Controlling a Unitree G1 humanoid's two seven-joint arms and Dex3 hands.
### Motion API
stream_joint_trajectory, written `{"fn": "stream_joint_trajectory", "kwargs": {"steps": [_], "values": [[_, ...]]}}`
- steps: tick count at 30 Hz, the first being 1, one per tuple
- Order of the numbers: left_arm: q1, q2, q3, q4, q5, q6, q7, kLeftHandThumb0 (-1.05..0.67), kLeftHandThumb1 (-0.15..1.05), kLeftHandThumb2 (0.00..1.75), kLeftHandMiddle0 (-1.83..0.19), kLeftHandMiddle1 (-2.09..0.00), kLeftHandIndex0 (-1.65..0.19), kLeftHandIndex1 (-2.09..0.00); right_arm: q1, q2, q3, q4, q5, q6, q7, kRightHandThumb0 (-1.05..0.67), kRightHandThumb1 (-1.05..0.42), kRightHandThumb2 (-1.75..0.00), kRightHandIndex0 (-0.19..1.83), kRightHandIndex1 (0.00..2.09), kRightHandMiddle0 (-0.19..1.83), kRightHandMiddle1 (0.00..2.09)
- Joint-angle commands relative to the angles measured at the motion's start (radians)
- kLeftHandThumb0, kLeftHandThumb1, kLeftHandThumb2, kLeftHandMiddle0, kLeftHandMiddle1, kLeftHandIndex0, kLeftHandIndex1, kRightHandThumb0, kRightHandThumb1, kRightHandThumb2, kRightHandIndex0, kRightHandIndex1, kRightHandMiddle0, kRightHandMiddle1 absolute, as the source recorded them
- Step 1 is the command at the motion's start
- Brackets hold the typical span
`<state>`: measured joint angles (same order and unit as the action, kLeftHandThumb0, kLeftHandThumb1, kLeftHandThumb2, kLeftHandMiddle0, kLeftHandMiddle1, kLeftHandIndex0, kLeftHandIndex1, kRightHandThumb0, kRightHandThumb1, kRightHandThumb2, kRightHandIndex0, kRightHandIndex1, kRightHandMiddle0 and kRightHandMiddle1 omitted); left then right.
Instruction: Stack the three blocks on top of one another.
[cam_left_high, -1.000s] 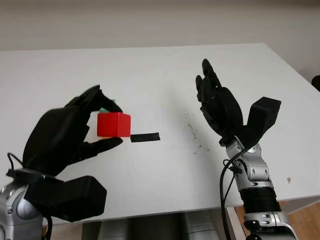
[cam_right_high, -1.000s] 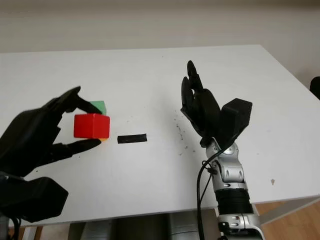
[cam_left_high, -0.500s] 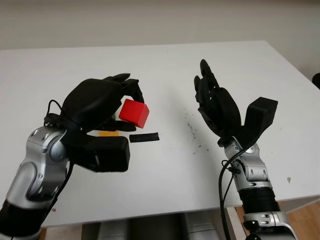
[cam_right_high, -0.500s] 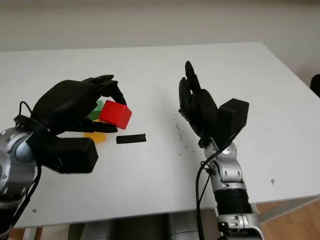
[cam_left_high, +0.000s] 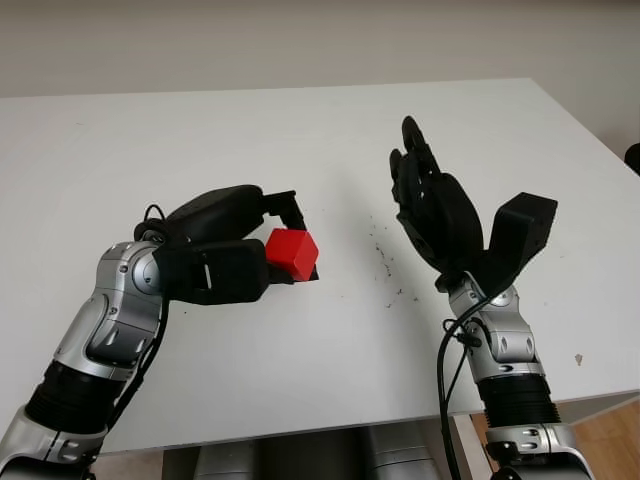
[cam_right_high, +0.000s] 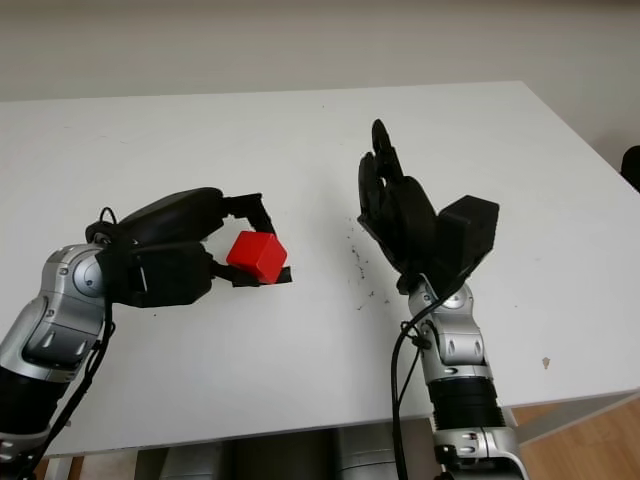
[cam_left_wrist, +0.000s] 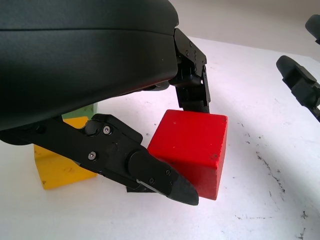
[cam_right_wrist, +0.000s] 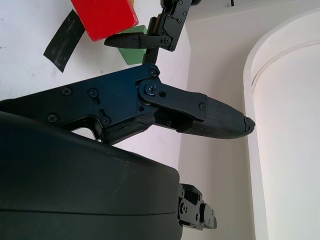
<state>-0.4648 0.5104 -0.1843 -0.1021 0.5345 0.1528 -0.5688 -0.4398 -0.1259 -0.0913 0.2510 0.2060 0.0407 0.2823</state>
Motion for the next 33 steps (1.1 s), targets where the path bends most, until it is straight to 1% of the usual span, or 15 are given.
{"fn": "stream_joint_trajectory", "kwargs": {"steps": [1, 3, 4, 6, 9, 11, 14, 18, 20, 25, 30, 33], "values": [[-0.020, -0.003, -0.006, 0.003, -0.009, -0.001, 0.011, -0.42, 1.05, 0.17, -0.18, -0.05, -0.36, -1.74, -0.002, -0.001, 0.000, -0.023, 0.002, 0.000, 0.002, -0.75, -1.05, -0.70, -0.19, 0.00, -0.19, 0.00], [-0.011, -0.001, -0.016, 0.006, 0.008, -0.011, 0.035, -0.42, 1.05, 0.17, -0.18, -0.05, -0.36, -1.75, -0.002, 0.000, 0.000, -0.025, 0.005, 0.005, 0.002, -0.75, -1.05, -0.70, -0.19, 0.00, -0.19, 0.00], [-0.008, 0.001, -0.022, 0.008, 0.018, -0.016, 0.048, -0.43, 1.05, 0.17, -0.19, -0.06, -0.35, -1.80, -0.002, 0.000, 0.000, -0.025, 0.007, 0.007, 0.002, -0.75, -1.05, -0.70, -0.19, 0.00, -0.19, 0.00], [0.002, 0.003, -0.037, 0.007, 0.055, -0.017, 0.081, -0.43, 1.05, 0.17, -0.20, -0.06, -0.32, -1.83, -0.001, 0.001, 0.000, -0.026, 0.005, 0.006, 0.000, -0.75, -1.05, -0.70, -0.19, 0.00, -0.19, 0.00], [0.011, 0.000, -0.063, 0.016, 0.124, -0.033, 0.154, -0.41, 1.05, 0.13, -0.22, -0.07, -0.29, -1.82, 0.000, 0.001, 0.000, -0.024, 0.005, 0.003, 0.000, -0.75, -1.05, -0.70, -0.19, 0.00, -0.19, 0.00], [0.012, -0.006, -0.079, 0.028, 0.160, -0.039, 0.194, -0.39, 1.05, 0.11, -0.21, -0.06, -0.28, -1.77, 0.001, 0.002, -0.002, -0.025, 0.008, 0.008, -0.001, -0.75, -1.05, -0.70, -0.19, 0.00, -0.19, 0.00], [0.010, -0.014, -0.098, 0.048, 0.205, -0.054, 0.253, -0.36, 1.05, 0.09, -0.21, -0.05, -0.30, -1.63, 0.002, 0.003, -0.002, -0.026, 0.006, 0.008, -0.005, -0.75, -1.05, -0.69, -0.19, 0.00, -0.19, 0.00], [0.006, -0.019, -0.114, 0.076, 0.234, -0.085, 0.304, -0.32, 1.04, 0.07, -0.21, -0.05, -0.29, -1.57, 0.004, 0.003, 0.000, -0.027, 0.007, 0.004, -0.002, -0.75, -1.05, -0.70, -0.19, 0.00, -0.19, 0.00], [0.003, -0.020, -0.120, 0.084, 0.240, -0.091, 0.309, -0.32, 1.04, 0.06, -0.20, -0.05, -0.29, -1.55, 0.005, 0.003, 0.000, -0.028, 0.006, 0.003, -0.003, -0.75, -1.05, -0.70, -0.19, 0.00, -0.19, 0.00], [-0.003, -0.029, -0.126, 0.102, 0.233, -0.100, 0.305, -0.33, 1.04, 0.06, -0.20, -0.05, -0.29, -1.57, 0.008, 0.006, 0.003, -0.034, 0.006, 0.009, -0.007, -0.76, -1.05, -0.69, -0.19, 0.00, -0.19, 0.00], [-0.018, -0.035, -0.131, 0.125, 0.225, -0.106, 0.288, -0.37, 1.05, 0.07, -0.22, -0.06, -0.32, -1.64, 0.011, 0.008, 0.004, -0.043, 0.004, 0.018, -0.016, -0.76, -1.05, -0.69, -0.19, 0.00, -0.19, 0.00], [-0.026, -0.037, -0.136, 0.132, 0.233, -0.101, 0.276, -0.37, 1.05, 0.07, -0.22, -0.06, -0.33, -1.65, 0.012, 0.010, -0.001, -0.045, 0.012, 0.019, -0.012, -0.76, -1.05, -0.68, -0.19, 0.00, -0.19, 0.00]]}}
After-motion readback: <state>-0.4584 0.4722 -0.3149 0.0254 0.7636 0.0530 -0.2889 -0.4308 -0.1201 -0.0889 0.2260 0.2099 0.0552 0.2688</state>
